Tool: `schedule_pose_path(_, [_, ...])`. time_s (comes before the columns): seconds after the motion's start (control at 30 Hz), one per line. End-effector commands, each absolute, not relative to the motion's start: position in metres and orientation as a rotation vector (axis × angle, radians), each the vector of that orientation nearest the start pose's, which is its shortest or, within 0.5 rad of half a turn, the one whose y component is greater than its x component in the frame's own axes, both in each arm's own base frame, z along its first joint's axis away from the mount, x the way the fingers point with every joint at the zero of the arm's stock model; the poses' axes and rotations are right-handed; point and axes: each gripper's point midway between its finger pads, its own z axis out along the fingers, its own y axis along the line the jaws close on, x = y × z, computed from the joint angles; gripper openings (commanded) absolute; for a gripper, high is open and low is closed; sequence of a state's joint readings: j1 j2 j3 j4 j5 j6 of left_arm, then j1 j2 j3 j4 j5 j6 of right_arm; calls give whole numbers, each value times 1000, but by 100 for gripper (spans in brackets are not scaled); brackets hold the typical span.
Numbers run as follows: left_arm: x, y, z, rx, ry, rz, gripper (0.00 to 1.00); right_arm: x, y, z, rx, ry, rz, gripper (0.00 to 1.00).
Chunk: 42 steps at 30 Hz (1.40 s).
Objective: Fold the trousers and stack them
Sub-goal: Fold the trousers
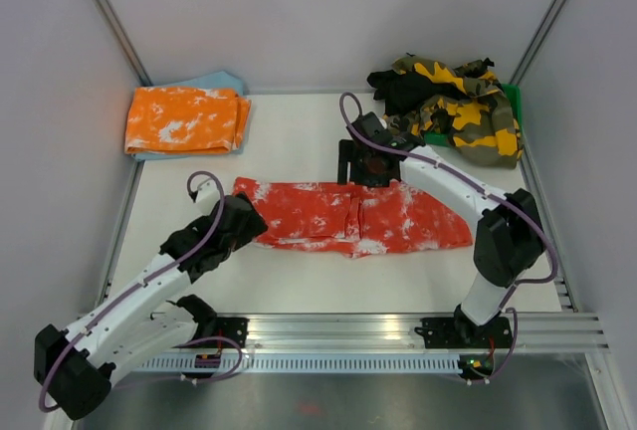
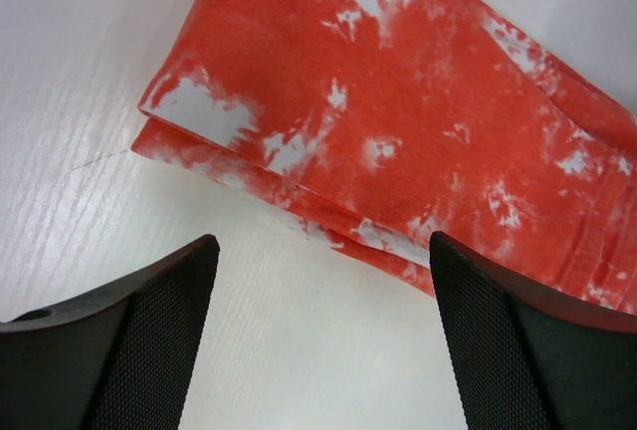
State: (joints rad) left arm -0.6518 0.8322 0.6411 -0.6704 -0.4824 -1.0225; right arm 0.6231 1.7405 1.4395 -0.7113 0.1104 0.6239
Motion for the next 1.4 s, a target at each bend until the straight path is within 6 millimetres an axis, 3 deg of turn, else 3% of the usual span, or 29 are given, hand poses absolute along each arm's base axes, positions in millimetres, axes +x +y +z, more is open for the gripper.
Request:
schedule_pose_path(0.0, [229,-110,120,-645,2267,-326,92,326,263,158,-43,2571,455,76])
schedule_pose_path(0.1, [240,-106,118,-663,2265,-367,93,307,271,143,-27,2595,487,72])
schedule_pose_path(0.2, [250,-97,123,-665,2246,-348,97,288,269,109,5,2669,460,61])
schedule_pose_path(0.4, [261,-82,126,-697,2243,-337,100,279,267,68,41,2718,432,60])
schedule_pose_path(0.57, [257,-81,119,-700,2260,-360,100,286,262,58,19,2722,332,64])
schedule_pose_path(0.73, [251,-80,112,-706,2273,-358,100,294,269,59,25,2702,360,62])
schedule_pose_path(0.8, [249,-79,111,-709,2275,-353,100,297,277,62,40,2683,403,44])
schedule_pose_path(0.83, [248,-78,110,-709,2276,-352,100,299,279,63,50,2678,416,22])
schedule_pose_path(0.9, [247,-77,111,-712,2273,-347,100,303,288,68,50,2659,470,1])
schedule_pose_path(0.97, [247,-76,112,-711,2268,-346,100,304,298,74,49,2649,527,0])
schedule_pose_path(1.17, [250,-70,117,-724,2246,-333,100,311,340,122,30,2562,774,0])
schedule_pose_path(1.33, [259,-52,133,-747,2200,-320,100,325,383,191,1,2429,986,0])
schedule_pose_path(1.37, [262,-42,136,-760,2186,-300,100,331,391,214,-11,2380,1021,0])
